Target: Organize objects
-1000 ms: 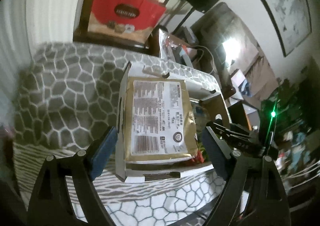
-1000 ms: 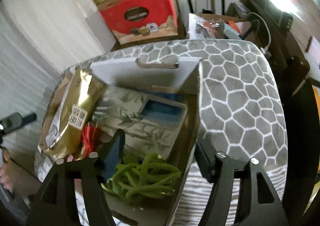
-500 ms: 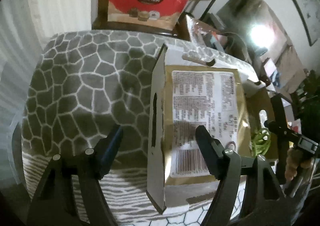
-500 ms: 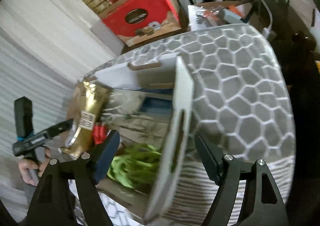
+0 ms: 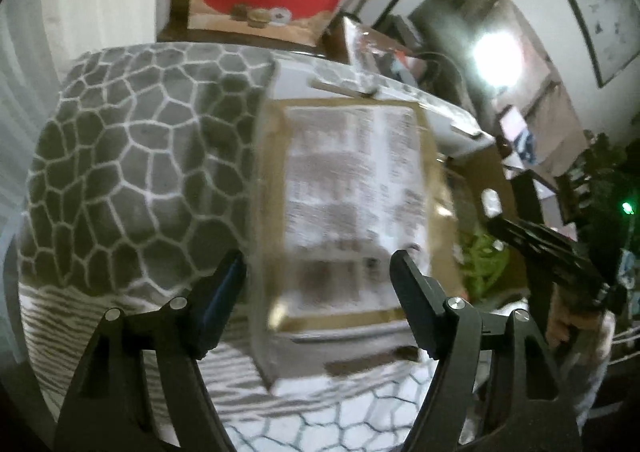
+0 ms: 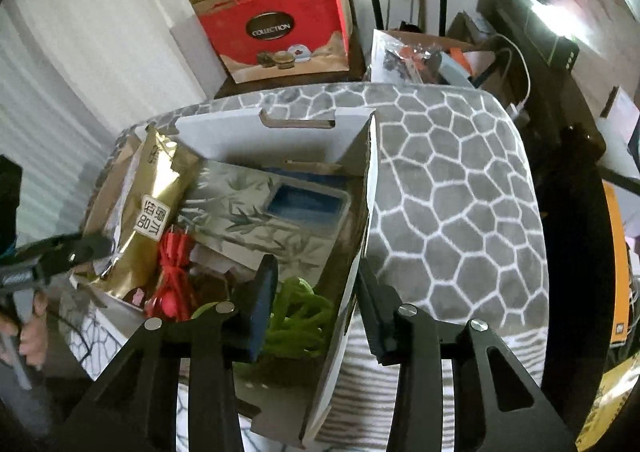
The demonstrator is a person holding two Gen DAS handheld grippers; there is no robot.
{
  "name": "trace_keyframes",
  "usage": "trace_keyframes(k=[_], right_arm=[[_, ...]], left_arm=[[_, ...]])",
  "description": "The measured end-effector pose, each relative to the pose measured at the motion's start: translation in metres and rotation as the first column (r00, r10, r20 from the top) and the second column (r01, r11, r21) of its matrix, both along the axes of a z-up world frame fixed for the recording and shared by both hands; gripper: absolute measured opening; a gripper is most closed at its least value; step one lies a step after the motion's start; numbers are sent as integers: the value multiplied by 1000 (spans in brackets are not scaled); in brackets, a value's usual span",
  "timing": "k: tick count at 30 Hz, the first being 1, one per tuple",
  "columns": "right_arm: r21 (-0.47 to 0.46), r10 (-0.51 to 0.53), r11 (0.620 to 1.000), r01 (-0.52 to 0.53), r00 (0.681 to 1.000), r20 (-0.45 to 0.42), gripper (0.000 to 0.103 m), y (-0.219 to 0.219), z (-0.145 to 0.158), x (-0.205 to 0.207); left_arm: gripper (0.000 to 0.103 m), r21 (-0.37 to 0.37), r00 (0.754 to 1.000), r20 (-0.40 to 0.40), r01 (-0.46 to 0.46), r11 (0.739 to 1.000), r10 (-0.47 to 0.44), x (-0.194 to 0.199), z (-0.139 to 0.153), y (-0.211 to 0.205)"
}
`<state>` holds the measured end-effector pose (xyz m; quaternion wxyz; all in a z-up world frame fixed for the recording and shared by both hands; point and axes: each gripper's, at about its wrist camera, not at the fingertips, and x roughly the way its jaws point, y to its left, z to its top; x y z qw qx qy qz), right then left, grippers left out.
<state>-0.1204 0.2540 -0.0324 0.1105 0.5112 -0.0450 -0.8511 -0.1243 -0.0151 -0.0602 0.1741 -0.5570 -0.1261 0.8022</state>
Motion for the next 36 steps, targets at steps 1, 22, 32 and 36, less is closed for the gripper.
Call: trace_keyframes(k=[1,22,32,36], right_arm=[[-1,-5,1000,5,1000,2,41,0,-1,-2],[136,-79,985,108,976,-204,72,-11,28,54],[98,-101,986,138,944,-313,91,-31,57,105],[112,-110,981,158,932,-345,102,-37,61,124]], left_arm=[[71,-17,1000,-8,-3,1000,3,2,2,2],[93,-238,946,-321,-117,964,36,57,58,7],[101,-185,921,-382,-152,971,71,89,74,9],[102,-160,916,-392,-156,975,82,102,78,9]])
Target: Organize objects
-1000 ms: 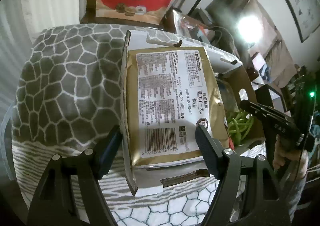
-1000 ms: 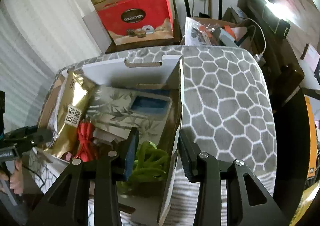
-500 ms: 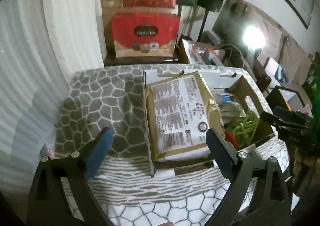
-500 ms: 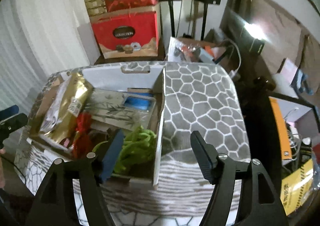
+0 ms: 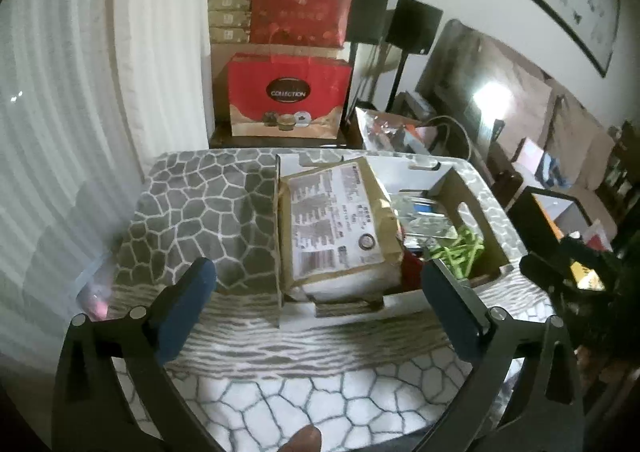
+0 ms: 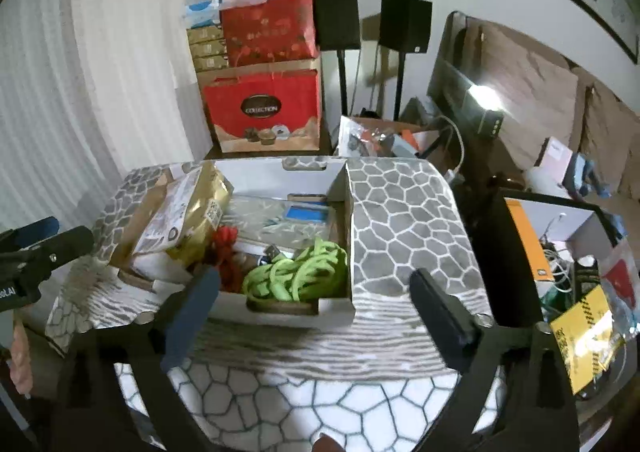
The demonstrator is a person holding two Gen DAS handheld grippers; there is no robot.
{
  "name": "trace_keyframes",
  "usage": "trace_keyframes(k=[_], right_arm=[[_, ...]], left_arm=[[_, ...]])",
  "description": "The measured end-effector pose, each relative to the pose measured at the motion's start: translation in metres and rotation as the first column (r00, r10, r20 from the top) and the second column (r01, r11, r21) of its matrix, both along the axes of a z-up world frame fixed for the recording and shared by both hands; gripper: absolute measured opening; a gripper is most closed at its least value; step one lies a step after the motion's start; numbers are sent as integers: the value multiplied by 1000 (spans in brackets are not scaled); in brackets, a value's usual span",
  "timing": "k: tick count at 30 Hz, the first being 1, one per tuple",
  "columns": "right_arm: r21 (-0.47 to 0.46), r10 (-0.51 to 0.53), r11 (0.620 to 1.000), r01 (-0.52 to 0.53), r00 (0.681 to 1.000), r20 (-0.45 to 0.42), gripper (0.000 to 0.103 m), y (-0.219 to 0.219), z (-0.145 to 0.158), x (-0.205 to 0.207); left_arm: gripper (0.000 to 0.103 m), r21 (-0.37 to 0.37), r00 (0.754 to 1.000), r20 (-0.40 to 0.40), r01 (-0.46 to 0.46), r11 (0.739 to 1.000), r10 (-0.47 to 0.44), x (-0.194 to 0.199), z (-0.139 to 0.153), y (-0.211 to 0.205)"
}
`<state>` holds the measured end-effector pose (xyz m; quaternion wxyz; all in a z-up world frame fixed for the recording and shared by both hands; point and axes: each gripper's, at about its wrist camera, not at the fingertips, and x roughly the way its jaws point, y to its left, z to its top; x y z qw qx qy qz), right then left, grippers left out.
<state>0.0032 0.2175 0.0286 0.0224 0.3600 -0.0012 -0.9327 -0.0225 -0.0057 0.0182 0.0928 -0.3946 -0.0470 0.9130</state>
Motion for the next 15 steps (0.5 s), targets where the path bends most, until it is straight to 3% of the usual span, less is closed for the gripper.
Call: trace_keyframes(k=[4,8,15], right_arm=[[9,-18,1000,18,1000,-23,102,-3,2,18],[36,-33,999,35,999,-38,102,-9,1,33],[21,-45,999,46,998,-35,102,-16,-6,49]], left_arm=[[103,-4,1000,-18,-18,1000,18,13,2,2],[103,-56,998,-41,-48,997,45,23,-1,5],[103,4,997,-26,-71,997,72,36,-5,-6]])
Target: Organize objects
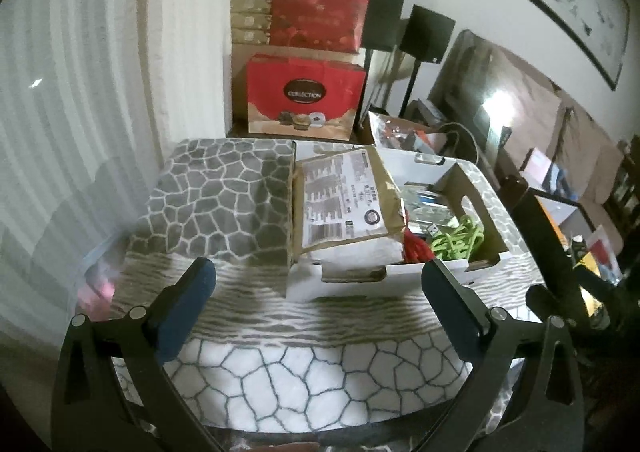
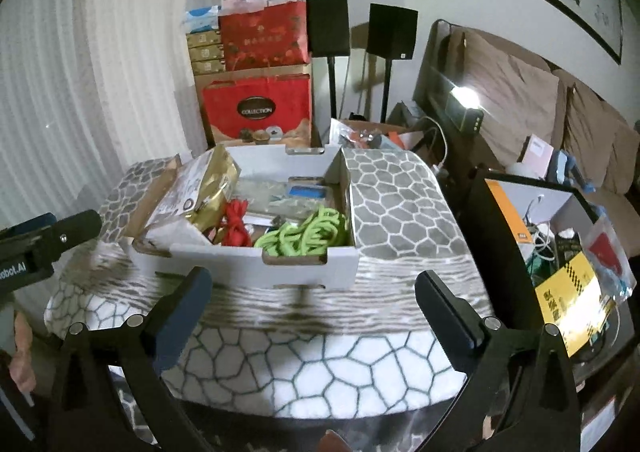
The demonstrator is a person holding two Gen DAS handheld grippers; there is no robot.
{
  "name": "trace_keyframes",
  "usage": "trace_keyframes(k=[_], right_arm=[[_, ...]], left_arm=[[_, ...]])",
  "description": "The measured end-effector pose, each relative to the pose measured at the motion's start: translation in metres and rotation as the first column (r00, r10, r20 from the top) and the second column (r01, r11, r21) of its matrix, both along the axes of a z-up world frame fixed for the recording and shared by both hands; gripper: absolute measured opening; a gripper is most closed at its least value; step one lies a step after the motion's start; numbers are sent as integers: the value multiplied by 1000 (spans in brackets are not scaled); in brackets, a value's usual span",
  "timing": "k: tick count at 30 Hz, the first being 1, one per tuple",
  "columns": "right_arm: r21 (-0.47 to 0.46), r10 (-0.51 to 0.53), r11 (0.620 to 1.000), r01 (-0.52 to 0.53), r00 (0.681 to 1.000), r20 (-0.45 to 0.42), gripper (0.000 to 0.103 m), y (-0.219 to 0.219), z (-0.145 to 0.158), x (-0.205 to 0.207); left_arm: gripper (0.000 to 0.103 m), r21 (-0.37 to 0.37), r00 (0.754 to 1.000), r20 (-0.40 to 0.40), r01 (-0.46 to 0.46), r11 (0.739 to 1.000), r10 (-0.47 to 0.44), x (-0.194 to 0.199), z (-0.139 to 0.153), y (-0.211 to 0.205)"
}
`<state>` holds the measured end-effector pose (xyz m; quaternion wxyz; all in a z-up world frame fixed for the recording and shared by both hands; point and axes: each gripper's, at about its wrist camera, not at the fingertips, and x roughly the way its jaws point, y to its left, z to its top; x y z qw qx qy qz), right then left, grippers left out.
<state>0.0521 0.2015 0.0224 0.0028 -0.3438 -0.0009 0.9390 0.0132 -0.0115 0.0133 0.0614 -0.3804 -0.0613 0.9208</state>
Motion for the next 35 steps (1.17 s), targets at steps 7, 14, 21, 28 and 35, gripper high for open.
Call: trace_keyframes(k=[7,14,21,28,35], right_arm=[[7,-15,1000,15,1000,12,102,-5,-4,12],[11,-30,999,30,999,17,102,-6,-7,11],[12,-34,999,34,999,14,102,-5,-7,9],[13,-37,999,37,999,7,102,-6,-5,9],[13,-39,999,39,999,8,102,-6,-5,9]], left_arm=[[103,-20,1000,-2,4,1000,-4,12,2,1],[103,-41,1000,15,4,999,-4,15,-4,2],[103,-53,1000,3,-3,999,4,16,-2,2],[103,-56,1000,5,-8,998,8,16,-2,2],[103,-70,1000,-5,-9,998,9,18,-2,5]])
